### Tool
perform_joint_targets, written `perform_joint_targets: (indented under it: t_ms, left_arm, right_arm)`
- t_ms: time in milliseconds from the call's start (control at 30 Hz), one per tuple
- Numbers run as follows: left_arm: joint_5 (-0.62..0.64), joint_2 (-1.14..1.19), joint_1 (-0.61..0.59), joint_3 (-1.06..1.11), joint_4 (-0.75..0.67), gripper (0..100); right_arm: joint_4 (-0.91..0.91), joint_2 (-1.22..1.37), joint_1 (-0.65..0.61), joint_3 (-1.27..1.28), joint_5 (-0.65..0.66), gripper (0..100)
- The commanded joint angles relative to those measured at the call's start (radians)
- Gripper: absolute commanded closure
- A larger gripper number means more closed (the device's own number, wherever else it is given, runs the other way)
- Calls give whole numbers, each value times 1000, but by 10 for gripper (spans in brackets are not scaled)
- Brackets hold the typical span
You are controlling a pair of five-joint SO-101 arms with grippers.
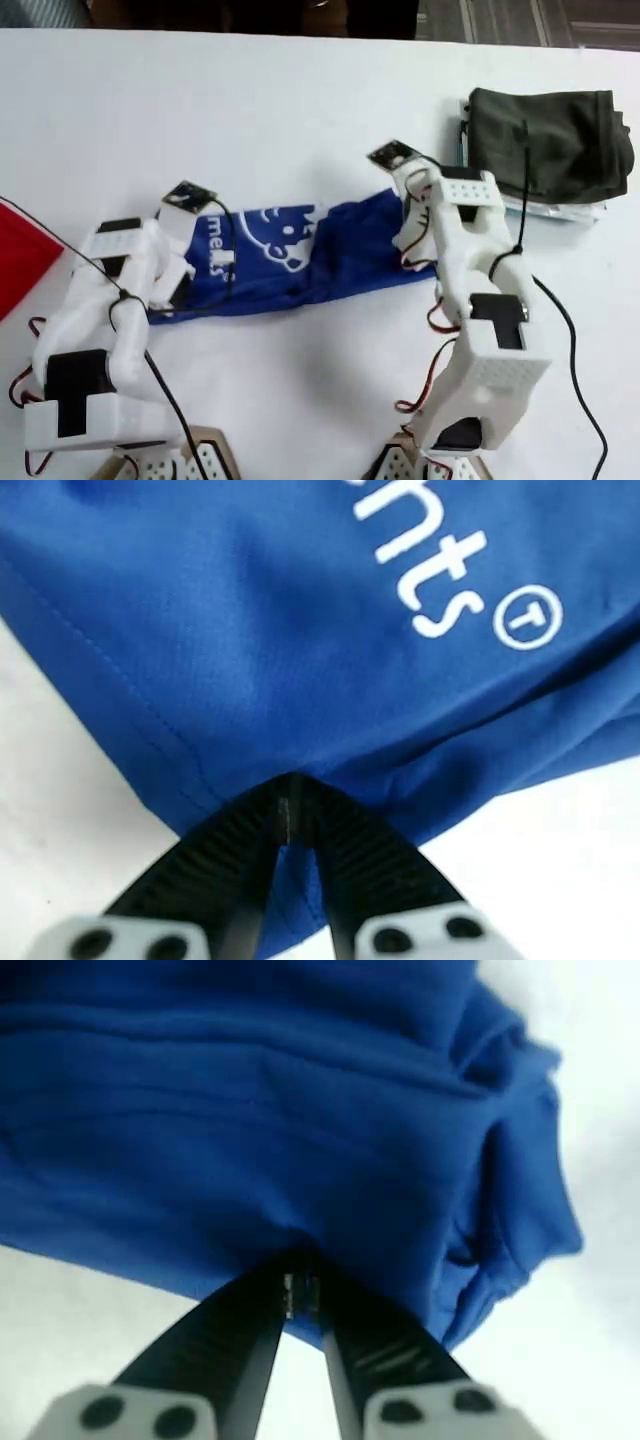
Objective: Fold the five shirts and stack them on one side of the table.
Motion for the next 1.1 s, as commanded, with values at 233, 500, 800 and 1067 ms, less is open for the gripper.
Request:
perform_joint_targets:
  t_ms: [233,500,800,1067]
  left_arm:
    - [100,9,-29,-116,43,975]
    - [137,9,-26,-390,344,973]
    - [255,84,-155,-552,359,739]
    - [341,319,-141,-605,262,714]
  right_arm:
    - [74,-343,-77,21,2,972]
    - [254,-621,-74,26,2,971]
    - [383,-667,150,77,63,899]
    - [389,-785,332,183,218,962]
